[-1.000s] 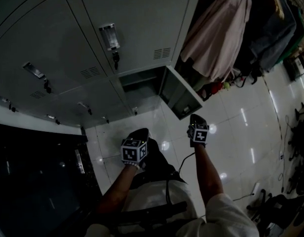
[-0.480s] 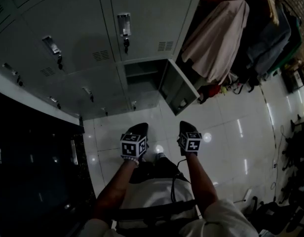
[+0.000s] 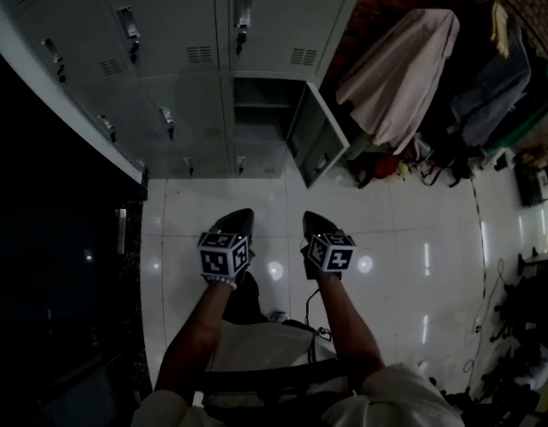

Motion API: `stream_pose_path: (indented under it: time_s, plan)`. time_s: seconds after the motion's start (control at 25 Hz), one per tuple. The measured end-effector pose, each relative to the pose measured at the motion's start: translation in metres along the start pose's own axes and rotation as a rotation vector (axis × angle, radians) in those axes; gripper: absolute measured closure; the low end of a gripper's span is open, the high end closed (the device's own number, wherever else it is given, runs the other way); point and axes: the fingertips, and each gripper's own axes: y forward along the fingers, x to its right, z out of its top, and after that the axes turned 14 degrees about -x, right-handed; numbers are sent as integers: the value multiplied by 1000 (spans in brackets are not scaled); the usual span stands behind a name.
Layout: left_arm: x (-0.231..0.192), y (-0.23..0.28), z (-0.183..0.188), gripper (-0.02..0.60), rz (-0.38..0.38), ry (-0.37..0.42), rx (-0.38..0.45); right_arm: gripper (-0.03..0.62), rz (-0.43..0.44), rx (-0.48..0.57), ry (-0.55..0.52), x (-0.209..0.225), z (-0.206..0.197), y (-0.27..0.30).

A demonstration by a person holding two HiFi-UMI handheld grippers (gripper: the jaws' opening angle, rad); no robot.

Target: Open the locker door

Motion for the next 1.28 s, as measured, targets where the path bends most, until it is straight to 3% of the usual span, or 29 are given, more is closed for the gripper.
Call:
stream_pose_path:
  time_s: [0.28,0.56,0.96,1.28]
  plan:
    - [82,-62,-72,583,79,-26,60,586,120,49,-49,-13,-55,-93]
    - [120,-134,-136,583,147,-51,96,586,212,40,-85,-50,-111,-147]
    - [150,-204,-193,583,100,-4,119,586,208,92,-43,-102,-170,-206]
    - [150,-254,-242,583,34,27,112,586,151,131,-99,-168,-225,-252]
